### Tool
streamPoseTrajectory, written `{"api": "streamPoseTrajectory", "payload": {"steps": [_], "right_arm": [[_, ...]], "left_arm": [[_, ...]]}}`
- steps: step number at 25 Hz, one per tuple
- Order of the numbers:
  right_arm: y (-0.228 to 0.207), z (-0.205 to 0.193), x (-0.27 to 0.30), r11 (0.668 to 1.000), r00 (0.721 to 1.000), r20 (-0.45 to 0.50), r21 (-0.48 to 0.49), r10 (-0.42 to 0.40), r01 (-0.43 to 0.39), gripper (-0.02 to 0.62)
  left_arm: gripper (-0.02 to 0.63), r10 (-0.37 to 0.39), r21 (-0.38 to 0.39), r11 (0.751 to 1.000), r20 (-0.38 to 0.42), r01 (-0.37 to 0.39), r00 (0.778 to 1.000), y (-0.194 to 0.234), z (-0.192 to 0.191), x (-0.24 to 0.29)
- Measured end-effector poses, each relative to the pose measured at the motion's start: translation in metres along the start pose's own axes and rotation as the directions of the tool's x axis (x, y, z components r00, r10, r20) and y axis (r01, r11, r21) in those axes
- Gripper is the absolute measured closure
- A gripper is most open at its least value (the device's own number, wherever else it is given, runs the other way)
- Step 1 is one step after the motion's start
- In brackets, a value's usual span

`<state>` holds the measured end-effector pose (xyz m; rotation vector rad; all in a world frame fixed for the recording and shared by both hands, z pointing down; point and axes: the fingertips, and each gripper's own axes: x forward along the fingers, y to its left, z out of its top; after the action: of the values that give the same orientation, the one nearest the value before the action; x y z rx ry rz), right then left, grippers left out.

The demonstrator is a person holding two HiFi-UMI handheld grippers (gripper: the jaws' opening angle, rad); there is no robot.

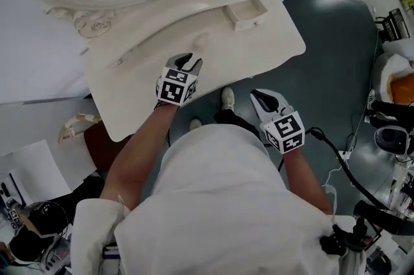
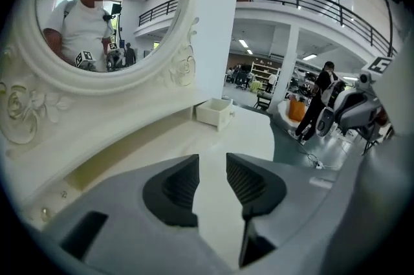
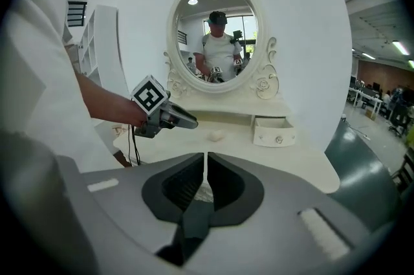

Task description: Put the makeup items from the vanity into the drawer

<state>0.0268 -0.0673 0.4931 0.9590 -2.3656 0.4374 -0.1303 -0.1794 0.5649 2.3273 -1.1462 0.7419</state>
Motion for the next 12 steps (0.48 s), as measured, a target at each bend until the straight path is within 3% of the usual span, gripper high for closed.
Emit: {"api": "streamPoseTrajectory", "payload": {"steps": [6,12], "right_arm": [[-0.072,0.006,0.006,0.999,0.999,-0.01,0.017,0.038,-0.038,0.577],[-0.127,-0.003,0.005,0.997,0.998,-0.029,0.041,0.059,-0.058,0.58]], "left_arm": [[0.472,0.091,0.035,0.995,-0.104,-0.088,0.99,0.023,0.017,0.068],[0.48,0.163,0.092,0.985,-0.195,-0.147,0.967,0.036,0.013,0.112]]}}
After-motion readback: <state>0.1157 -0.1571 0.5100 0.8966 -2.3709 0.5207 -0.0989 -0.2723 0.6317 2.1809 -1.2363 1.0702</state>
